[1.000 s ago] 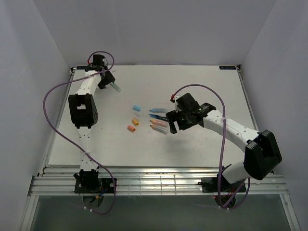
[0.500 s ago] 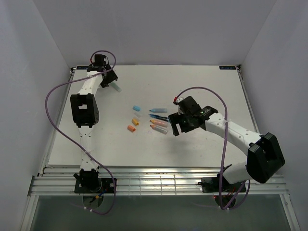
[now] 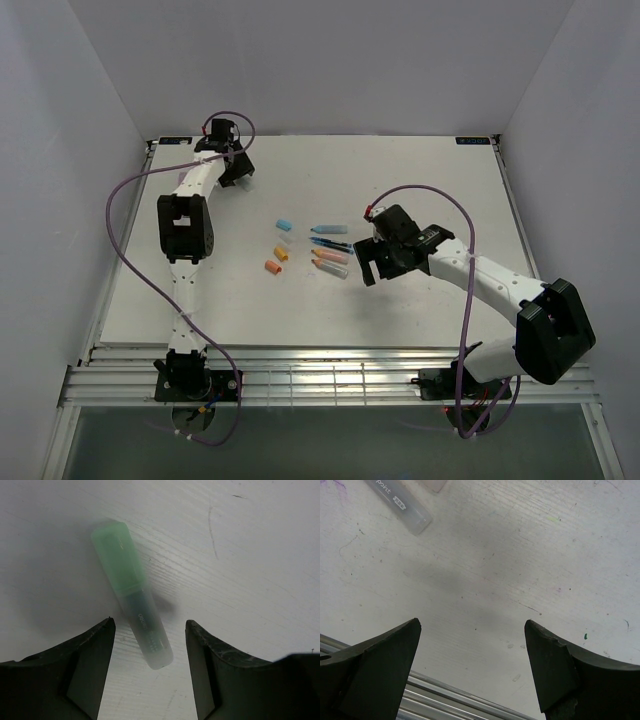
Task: Open the pen caps
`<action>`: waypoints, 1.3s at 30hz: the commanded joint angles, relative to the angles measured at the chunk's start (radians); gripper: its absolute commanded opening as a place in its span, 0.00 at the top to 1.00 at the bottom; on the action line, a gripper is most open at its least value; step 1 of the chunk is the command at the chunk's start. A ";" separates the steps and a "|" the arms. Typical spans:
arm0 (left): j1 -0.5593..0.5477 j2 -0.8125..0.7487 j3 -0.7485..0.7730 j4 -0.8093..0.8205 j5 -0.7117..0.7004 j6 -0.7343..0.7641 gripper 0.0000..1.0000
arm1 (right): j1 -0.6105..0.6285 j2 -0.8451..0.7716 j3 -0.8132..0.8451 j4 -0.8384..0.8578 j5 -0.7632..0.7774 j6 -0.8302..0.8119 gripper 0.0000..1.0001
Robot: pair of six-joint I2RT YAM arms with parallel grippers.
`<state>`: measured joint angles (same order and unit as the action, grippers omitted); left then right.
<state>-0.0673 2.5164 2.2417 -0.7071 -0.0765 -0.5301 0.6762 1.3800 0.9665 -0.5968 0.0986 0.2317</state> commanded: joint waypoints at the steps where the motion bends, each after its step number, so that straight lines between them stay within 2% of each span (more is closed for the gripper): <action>1: -0.011 -0.004 0.047 -0.020 -0.055 0.036 0.32 | -0.001 -0.032 -0.006 0.023 0.023 0.017 0.10; 7: -0.031 0.024 0.078 -0.057 -0.112 0.090 0.35 | -0.001 -0.030 -0.012 0.025 0.030 0.017 0.10; 14: -0.031 0.028 0.052 -0.069 -0.117 0.096 0.43 | -0.001 -0.032 -0.015 0.022 0.036 0.014 0.10; 17: -0.031 0.022 0.042 -0.066 -0.103 0.090 0.55 | -0.001 -0.029 -0.014 0.019 0.036 0.011 0.10; 18: -0.031 0.019 0.038 -0.066 -0.097 0.087 0.62 | -0.001 -0.029 -0.012 0.020 0.038 0.009 0.10; 23: -0.031 -0.021 -0.001 -0.060 -0.088 0.064 0.80 | -0.001 -0.022 0.014 -0.001 0.036 0.000 0.10; 25: -0.031 -0.057 -0.027 -0.058 -0.089 0.055 0.91 | 0.000 -0.015 0.038 -0.015 0.035 -0.003 0.10; 28: -0.031 -0.135 -0.063 -0.055 -0.083 0.029 1.00 | -0.001 -0.009 0.060 -0.037 0.026 -0.008 0.10; 33: -0.032 -0.298 -0.183 -0.055 -0.042 -0.014 1.00 | -0.003 -0.004 0.118 -0.052 -0.025 -0.003 0.10; 37: -0.032 -0.471 -0.325 -0.043 0.053 -0.056 1.00 | -0.003 0.022 0.172 -0.075 -0.109 0.011 0.10; 39: -0.034 -0.589 -0.442 -0.023 0.162 -0.068 1.00 | -0.007 0.027 0.196 -0.075 -0.186 0.020 0.10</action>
<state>-0.0948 2.1368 1.8965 -0.7559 -0.0540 -0.5587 0.6743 1.3952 1.1007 -0.6544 0.0223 0.2333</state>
